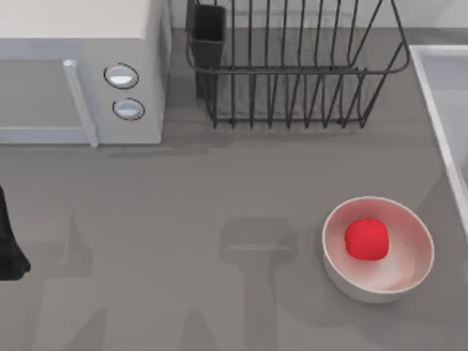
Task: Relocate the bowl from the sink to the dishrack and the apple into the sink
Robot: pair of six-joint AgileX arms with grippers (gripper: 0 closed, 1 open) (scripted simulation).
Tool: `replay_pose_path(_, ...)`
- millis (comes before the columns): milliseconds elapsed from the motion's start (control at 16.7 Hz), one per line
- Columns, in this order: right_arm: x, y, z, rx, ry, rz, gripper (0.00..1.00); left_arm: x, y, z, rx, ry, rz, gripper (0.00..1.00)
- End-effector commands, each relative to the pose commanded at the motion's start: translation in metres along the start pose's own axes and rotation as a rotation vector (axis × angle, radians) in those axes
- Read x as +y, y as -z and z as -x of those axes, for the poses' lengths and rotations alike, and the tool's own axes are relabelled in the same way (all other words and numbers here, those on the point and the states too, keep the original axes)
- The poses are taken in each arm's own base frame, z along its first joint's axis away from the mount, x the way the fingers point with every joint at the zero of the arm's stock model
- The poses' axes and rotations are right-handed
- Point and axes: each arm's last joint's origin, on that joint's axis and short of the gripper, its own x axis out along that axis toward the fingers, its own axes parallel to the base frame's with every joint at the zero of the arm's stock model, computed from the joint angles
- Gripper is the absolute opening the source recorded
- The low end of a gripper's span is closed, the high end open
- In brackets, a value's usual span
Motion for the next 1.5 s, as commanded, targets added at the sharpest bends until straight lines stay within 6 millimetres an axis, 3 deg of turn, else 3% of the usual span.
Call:
replay_pose_path(480, 0.001, -0.001, 0.003, -0.004, 0.0, 0.002, 0.0, 0.0, 0.0, 0.0, 0.0, 0.0, 0.0, 1.0)
replay_pose_path(660, -0.012, 0.01, 0.027, 0.003, -0.001, -0.012, 0.0, 0.0, 0.0, 0.0, 0.0, 0.0, 0.0, 1.0)
replay_pose_path(780, -0.026, 0.025, 0.062, 0.008, -0.003, -0.021, 0.0, 0.0, 0.0, 0.0, 0.0, 0.0, 0.0, 1.0)
replay_pose_path(900, -0.039, 0.049, 0.111, 0.008, -0.001, -0.025, 0.0, 0.0, 0.0, 0.0, 0.0, 0.0, 0.0, 1.0)
replay_pose_path(1080, -0.047, 0.102, 0.192, -0.001, 0.005, -0.023, 0.0, 0.0, 0.0, 0.0, 0.0, 0.0, 0.0, 1.0)
replay_pose_path(1320, -0.031, 0.188, 0.284, -0.016, 0.017, -0.011, 0.0, 0.0, 0.0, 0.0, 0.0, 0.0, 0.0, 1.0)
replay_pose_path(1500, -0.011, 0.24, 0.318, -0.012, 0.012, -0.003, 0.0, 0.0, 0.0, 0.0, 0.0, 0.0, 0.0, 1.0)
